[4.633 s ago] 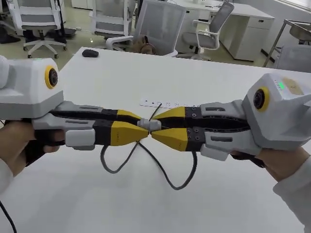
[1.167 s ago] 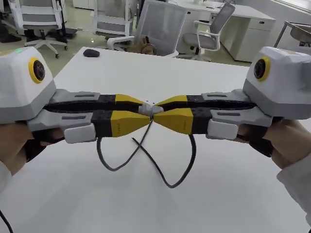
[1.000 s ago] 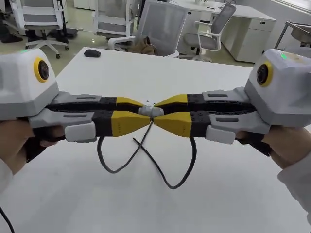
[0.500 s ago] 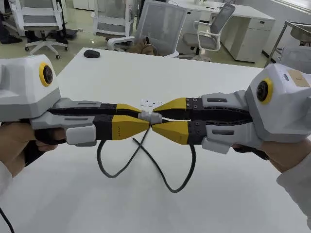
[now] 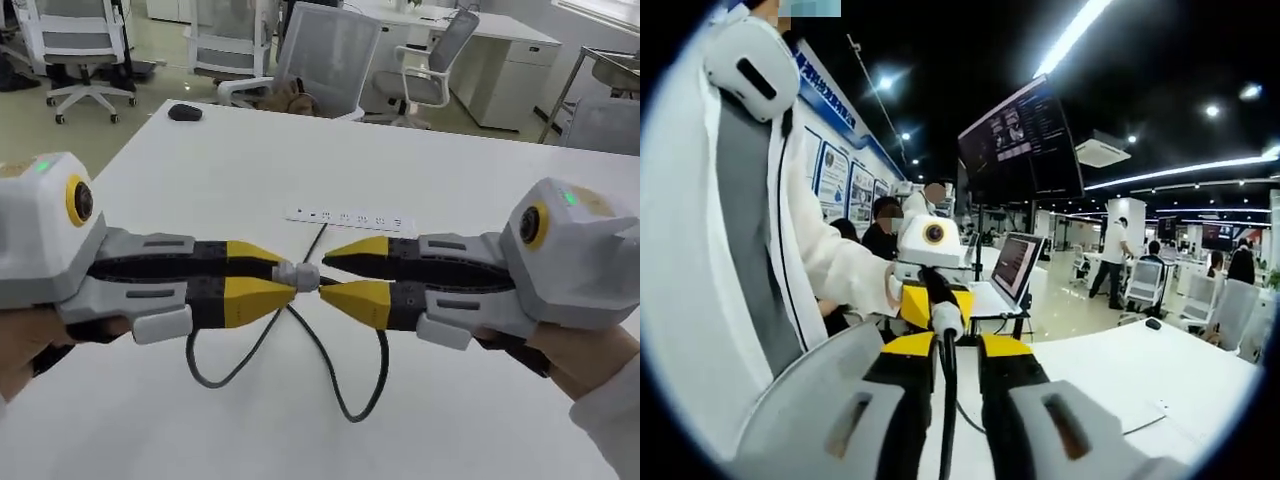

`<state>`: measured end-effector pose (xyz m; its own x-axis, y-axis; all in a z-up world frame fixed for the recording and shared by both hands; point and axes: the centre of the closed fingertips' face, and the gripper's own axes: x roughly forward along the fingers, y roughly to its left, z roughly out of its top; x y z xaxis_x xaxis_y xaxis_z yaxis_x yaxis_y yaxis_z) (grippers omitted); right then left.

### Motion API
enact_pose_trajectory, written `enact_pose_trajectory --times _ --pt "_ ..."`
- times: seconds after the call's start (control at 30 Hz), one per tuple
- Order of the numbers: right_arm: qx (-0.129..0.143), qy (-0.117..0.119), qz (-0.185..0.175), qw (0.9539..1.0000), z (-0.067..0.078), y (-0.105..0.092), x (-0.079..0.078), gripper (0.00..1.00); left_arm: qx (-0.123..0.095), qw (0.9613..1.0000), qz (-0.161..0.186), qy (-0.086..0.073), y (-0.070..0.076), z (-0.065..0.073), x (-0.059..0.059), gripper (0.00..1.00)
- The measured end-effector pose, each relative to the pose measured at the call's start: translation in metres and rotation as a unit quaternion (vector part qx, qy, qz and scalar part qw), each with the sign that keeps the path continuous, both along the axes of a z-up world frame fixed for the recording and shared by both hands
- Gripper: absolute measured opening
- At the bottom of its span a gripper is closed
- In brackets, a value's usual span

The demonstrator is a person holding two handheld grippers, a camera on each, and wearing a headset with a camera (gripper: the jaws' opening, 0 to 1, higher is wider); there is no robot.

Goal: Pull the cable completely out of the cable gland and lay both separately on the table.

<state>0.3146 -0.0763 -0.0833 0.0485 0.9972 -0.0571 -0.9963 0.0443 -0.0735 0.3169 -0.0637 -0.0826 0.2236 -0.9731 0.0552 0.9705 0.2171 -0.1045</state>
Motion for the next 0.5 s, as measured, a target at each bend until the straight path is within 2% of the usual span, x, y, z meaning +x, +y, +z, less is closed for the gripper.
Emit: enact_pose_trajectory --times 0.07,0.1,0.13,0.17,0.23,0.3,0.33,0.37,0.4,0.47,0.5 --pt "-0.005 0.006 0.001 1.0 -0.005 0.003 -0.002 0.14 -0.004 1.0 0.002 0.001 0.0 -0.002 -0.001 0.16" --pt "-0.02 0.006 0.009 0.9997 -0.011 0.004 -0.005 0.11 -0.005 1.0 0.002 0.001 -0.001 -0.003 -0.002 0.16" --pt "-0.032 0.001 0.011 0.9994 -0.015 0.005 -0.007 0.06 -0.005 1.0 0.003 0.0 -0.002 -0.004 -0.002 0.16" --pt "-0.038 -0.018 -0.002 0.9991 -0.018 0.005 -0.004 0.03 -0.008 1.0 0.003 -0.001 -0.001 -0.004 -0.003 0.16" --pt "-0.024 -0.001 -0.007 0.9997 -0.015 0.006 -0.005 0.02 -0.011 0.9999 0.01 -0.001 0.0 -0.005 -0.004 0.16" --pt "-0.019 0.011 -0.007 0.9997 -0.017 0.005 -0.007 0.02 -0.017 0.9996 0.016 -0.018 -0.001 -0.005 -0.007 0.16" --pt "-0.021 0.013 -0.008 0.9997 -0.02 0.004 -0.008 0.02 -0.016 0.9996 0.015 -0.015 -0.001 -0.008 -0.009 0.16" --pt "-0.024 0.015 -0.01 0.9996 -0.024 0.004 -0.01 0.02 -0.013 0.9998 0.017 -0.001 -0.002 -0.013 -0.009 0.16" --pt "-0.025 0.015 -0.011 0.9995 -0.026 0.003 -0.012 0.02 -0.012 0.9998 0.018 0.005 -0.002 -0.016 -0.009 0.17" --pt "-0.021 0.018 -0.01 0.9996 -0.03 0.003 -0.016 0.02 -0.012 0.9998 0.019 0.003 -0.005 -0.021 -0.011 0.18" --pt "-0.012 0.012 -0.011 0.9998 -0.028 0.003 -0.017 0.02 -0.01 0.9998 0.018 0.006 -0.006 -0.024 -0.012 0.18"
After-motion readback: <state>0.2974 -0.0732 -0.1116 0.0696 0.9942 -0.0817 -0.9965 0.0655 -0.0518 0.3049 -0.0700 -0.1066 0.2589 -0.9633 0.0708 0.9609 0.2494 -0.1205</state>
